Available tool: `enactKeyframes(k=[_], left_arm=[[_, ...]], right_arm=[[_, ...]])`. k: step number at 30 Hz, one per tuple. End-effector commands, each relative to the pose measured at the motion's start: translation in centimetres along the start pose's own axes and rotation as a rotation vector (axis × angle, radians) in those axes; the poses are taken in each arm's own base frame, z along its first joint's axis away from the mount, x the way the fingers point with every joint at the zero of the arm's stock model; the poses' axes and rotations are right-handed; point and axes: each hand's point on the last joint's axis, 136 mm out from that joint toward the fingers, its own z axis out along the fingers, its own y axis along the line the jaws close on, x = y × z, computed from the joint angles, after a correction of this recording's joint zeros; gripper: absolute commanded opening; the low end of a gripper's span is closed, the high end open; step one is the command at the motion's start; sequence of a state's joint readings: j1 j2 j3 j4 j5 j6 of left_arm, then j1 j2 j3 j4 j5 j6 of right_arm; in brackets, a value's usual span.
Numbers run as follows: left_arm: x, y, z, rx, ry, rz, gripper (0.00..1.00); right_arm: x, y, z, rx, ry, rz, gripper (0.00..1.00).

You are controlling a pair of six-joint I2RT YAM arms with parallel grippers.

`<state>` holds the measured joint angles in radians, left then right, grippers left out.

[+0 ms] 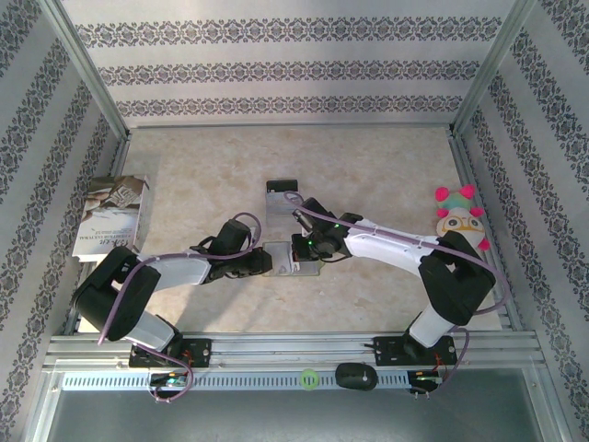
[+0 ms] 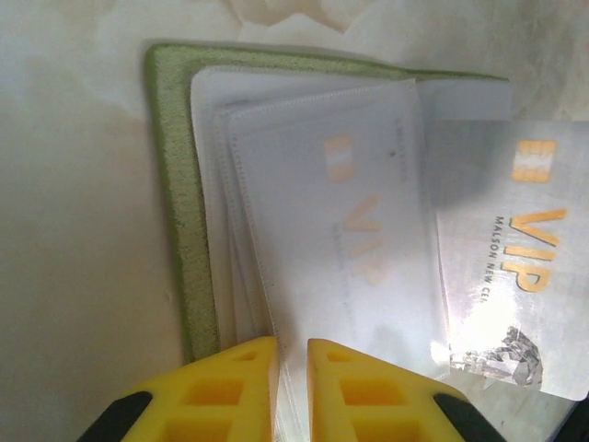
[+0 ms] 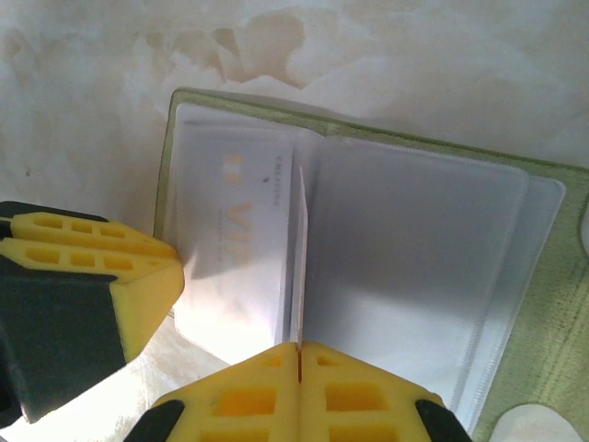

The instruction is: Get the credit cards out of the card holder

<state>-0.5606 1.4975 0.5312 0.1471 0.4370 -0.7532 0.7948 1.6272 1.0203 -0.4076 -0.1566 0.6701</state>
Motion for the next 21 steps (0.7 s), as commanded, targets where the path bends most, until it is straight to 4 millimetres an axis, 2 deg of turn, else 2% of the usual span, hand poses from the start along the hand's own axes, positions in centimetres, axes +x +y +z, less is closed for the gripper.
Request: enactKeyframes(k=[1,9,12,16,18,21], left_arm=[[0.8,1.3,0.0,-0.033,0.018,-0.022,0.17],[0.6,1.3,0.2,-0.029,0.025,-0.021,0.17],[0.6,1.3,0.1,-0.033,0.024,-0.023,0.17],[0.3,1.4,-0.2,-0.04,0.015,-0.022,0.2],[-0.1,1.3,-0.5,-0.036,0.002,-0.022,0.27],[-1.1,0.6,-1.3,-0.014,-0.032,-0.015,0.39]], right_arm=[[0.3,0.3,0.7,0.011,0.016,-0.03,0.08],[0.4,0.6,1.8,-0.003,0.025,-0.026,0.19],[0.4,0.4,1.9,0.01,0.026,-0.026,0.17],[-0.2,-0.7,0.6,0.064,-0.015,-0.048,0.04],[-0.7,-1.0,-0.4,0.066,-0.043,-0.055,0.0],[-1.9,-0.9,-2.5,0.047,-0.106,-0.092,0.0]])
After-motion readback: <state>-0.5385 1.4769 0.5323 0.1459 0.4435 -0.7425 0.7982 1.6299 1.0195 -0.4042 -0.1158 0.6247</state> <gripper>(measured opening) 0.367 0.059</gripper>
